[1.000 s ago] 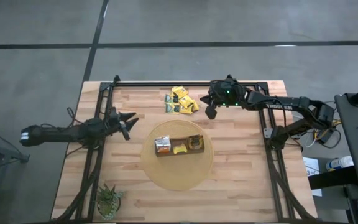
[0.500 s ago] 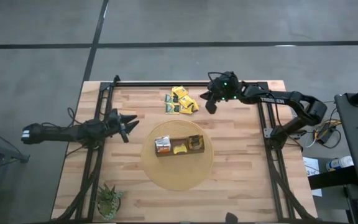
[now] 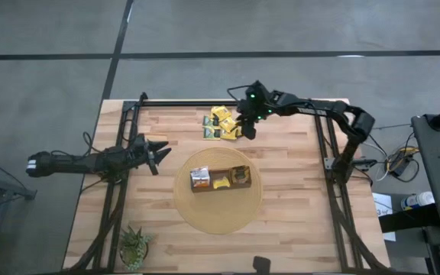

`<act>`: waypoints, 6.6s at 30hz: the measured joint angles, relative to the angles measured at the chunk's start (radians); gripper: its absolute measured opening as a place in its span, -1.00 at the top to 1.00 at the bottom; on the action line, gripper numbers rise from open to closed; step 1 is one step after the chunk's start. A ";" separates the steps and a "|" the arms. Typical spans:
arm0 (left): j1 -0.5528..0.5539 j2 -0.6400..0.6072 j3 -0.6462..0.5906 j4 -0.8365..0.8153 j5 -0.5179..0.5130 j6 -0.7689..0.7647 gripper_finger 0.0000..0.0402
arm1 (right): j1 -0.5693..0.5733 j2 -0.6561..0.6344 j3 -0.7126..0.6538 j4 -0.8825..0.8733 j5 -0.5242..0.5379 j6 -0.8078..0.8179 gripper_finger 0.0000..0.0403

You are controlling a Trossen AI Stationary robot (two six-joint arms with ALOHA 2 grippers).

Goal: Pick & Place Tea
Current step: Put the yellow tea bag into the wooden organizer

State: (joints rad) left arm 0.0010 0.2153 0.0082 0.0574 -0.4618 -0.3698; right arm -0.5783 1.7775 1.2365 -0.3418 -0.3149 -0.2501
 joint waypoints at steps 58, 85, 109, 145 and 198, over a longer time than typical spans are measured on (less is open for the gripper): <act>0.000 0.002 -0.002 0.003 0.000 -0.001 0.17 | 0.131 0.285 0.201 -0.070 0.344 -0.041 -0.11; 0.000 0.002 -0.002 0.003 0.000 -0.001 0.17 | 0.135 0.288 0.281 -0.150 0.372 0.133 0.96; 0.000 0.002 -0.002 0.003 0.000 0.000 0.17 | 0.288 0.232 0.638 -0.733 -0.064 0.363 0.96; 0.000 0.001 -0.002 0.003 0.000 0.000 0.17 | 0.514 0.238 0.511 -0.569 0.132 0.470 0.96; 0.000 0.001 -0.002 0.003 0.000 -0.001 0.17 | 0.486 0.236 0.492 -0.545 0.191 0.476 0.07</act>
State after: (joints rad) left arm 0.0013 0.2165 0.0067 0.0605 -0.4615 -0.3705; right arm -0.0926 2.0132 1.7282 -0.8867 -0.1244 0.2259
